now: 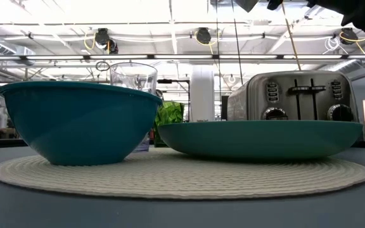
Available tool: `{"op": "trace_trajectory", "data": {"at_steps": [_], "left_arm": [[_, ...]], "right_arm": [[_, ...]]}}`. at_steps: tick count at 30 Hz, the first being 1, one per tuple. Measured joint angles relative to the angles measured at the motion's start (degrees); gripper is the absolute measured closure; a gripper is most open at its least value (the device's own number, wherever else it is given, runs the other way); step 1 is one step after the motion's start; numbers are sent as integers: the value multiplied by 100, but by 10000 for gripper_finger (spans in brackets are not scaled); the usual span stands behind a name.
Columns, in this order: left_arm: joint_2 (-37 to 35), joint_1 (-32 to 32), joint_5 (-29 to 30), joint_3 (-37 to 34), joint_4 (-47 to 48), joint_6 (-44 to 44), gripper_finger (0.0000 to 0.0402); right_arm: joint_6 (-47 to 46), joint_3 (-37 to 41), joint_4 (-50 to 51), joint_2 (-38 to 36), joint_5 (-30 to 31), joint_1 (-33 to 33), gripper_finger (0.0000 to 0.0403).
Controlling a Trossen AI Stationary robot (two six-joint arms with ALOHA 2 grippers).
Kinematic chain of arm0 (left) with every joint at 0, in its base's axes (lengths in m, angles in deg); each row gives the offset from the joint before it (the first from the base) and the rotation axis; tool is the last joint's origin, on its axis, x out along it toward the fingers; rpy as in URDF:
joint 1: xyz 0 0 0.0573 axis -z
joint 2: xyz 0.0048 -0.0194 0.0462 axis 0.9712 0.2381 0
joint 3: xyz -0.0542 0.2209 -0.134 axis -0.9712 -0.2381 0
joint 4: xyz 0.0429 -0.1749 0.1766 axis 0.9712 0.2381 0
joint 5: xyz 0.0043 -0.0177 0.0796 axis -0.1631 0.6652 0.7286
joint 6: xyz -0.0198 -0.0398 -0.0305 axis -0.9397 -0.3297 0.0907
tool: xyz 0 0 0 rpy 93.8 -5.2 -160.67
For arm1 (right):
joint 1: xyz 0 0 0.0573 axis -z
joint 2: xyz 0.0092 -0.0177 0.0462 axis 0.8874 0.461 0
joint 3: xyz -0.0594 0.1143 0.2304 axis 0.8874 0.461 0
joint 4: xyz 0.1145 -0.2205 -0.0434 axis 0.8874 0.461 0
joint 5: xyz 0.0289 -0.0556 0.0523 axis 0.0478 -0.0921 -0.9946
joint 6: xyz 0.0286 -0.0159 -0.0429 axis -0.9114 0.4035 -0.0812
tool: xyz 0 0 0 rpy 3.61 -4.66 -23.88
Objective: Arrange a breakfast setting
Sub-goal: Pour the cereal into the blue bowl from the cereal box
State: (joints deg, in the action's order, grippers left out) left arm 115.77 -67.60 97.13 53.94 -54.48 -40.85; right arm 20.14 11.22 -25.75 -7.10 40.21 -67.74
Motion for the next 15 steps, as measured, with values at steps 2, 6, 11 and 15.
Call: {"op": "trace_trajectory", "data": {"at_steps": [2, 6, 11, 15], "left_arm": [[0, 0, 4, 0, -2, 0, 275], [0, -2, 13, -1, -5, 0, 276], [0, -4, 31, 0, -15, 0, 276], [0, -9, 50, 0, -25, 6, 276]], "right_arm": [[1, -1, 0, 0, -2, 0, 186], [6, -1, 0, 0, -4, 0, 184], [12, -1, 2, 0, -22, 0, 159], [14, -1, 11, 0, -29, -2, 114]]}}
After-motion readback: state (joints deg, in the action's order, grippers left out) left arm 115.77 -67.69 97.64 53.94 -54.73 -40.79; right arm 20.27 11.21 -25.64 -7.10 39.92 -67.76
